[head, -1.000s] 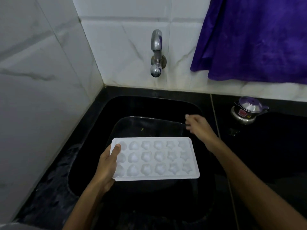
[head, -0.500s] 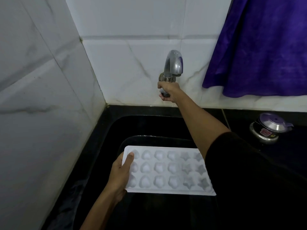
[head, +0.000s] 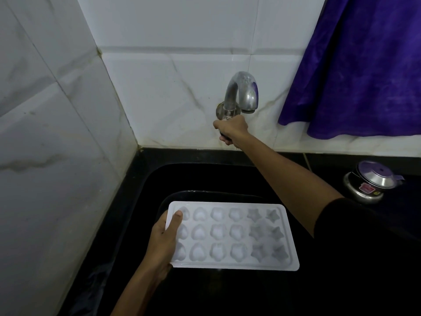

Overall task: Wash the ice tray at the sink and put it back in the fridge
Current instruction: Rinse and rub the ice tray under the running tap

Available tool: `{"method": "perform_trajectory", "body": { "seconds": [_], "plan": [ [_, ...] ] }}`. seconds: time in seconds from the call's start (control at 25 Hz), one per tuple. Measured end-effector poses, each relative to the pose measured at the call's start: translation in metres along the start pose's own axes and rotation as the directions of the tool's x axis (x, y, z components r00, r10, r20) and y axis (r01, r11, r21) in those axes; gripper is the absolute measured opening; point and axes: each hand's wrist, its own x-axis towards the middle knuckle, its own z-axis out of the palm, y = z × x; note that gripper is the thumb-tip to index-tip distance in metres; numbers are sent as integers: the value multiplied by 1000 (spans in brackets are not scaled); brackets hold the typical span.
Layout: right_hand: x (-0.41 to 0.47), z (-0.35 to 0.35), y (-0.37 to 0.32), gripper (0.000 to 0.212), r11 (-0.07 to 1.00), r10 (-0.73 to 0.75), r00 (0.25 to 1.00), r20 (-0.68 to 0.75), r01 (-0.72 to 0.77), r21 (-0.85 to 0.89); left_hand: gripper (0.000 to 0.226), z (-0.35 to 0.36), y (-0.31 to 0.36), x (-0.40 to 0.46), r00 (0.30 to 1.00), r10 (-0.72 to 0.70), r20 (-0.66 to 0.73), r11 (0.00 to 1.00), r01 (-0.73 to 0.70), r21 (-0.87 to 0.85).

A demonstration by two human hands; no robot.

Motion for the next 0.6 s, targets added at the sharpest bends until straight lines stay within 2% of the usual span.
{"method": "perform_trajectory", "body": {
  "seconds": [0.24, 0.52, 0.6],
  "plan": [
    [-1, 2, 4, 21, 999, -38, 999, -29, 38, -4, 18, 2, 4, 3, 999, 0, -43, 1000, -1, -4],
    [-3, 4, 7, 16, 994, -99, 994, -53, 96, -59, 18, 6, 7, 3, 997, 5, -73, 1000, -6, -8],
    [-1, -1, 6, 20, 993, -97, 994, 51, 100, -55, 19, 8, 9, 3, 997, 13, -79, 1000, -15, -17]
  ]
}}
